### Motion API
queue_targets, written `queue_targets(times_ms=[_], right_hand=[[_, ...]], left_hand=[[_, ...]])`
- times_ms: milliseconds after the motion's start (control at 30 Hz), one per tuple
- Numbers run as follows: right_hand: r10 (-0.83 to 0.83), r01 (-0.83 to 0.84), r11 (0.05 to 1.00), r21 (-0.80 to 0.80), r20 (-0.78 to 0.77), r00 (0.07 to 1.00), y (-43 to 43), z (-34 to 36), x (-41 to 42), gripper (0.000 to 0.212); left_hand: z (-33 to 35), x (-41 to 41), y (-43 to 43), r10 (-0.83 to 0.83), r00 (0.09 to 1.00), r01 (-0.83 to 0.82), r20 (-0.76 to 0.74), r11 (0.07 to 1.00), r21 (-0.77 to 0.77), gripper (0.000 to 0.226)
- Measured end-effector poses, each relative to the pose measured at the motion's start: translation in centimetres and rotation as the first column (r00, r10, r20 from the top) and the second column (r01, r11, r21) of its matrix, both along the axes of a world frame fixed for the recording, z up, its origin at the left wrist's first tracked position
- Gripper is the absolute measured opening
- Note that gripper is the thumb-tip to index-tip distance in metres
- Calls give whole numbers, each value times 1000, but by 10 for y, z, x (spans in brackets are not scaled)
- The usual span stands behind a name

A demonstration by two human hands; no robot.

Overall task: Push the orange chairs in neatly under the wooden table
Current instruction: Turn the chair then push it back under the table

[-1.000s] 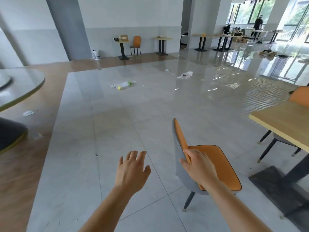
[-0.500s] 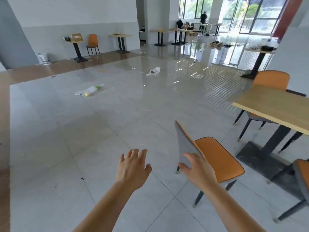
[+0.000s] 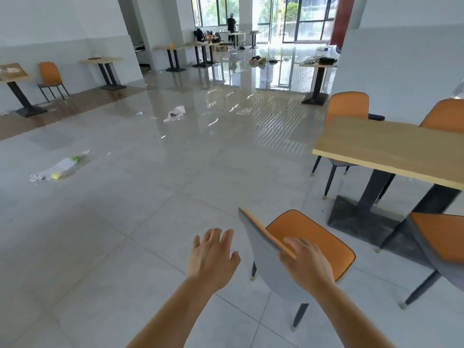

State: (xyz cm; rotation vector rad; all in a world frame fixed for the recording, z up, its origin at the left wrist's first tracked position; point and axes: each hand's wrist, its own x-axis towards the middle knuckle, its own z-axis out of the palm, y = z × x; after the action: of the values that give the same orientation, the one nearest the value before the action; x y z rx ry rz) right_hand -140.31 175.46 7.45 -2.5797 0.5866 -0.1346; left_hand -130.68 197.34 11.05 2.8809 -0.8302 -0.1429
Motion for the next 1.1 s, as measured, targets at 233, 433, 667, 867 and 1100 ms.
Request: queue_targets(times_ms=[233, 433, 667, 867, 1100], right_hand=[[-176, 181, 982, 46, -104, 979, -11, -25, 44, 48], [-334, 346, 938, 18, -222, 916, -12, -58, 78, 52], [-607, 621, 781, -67, -313, 730, 20, -76, 114, 49], [-639, 575, 769, -279, -326, 697, 21, -84, 130, 46], [-633, 535, 749, -392, -183, 753, 18, -106, 124, 44]], left_hand=[[-23, 69, -46, -175, 984, 177, -38, 983, 50, 53], [-52, 135, -82, -421, 906, 423, -48, 901, 91, 49], [-89, 196, -121, -663, 747, 663, -54, 735, 140, 63], [-120, 227, -134, -765, 642, 762, -51, 629, 155, 76], [-141, 241, -148, -836, 535, 841, 122, 540, 11, 54]])
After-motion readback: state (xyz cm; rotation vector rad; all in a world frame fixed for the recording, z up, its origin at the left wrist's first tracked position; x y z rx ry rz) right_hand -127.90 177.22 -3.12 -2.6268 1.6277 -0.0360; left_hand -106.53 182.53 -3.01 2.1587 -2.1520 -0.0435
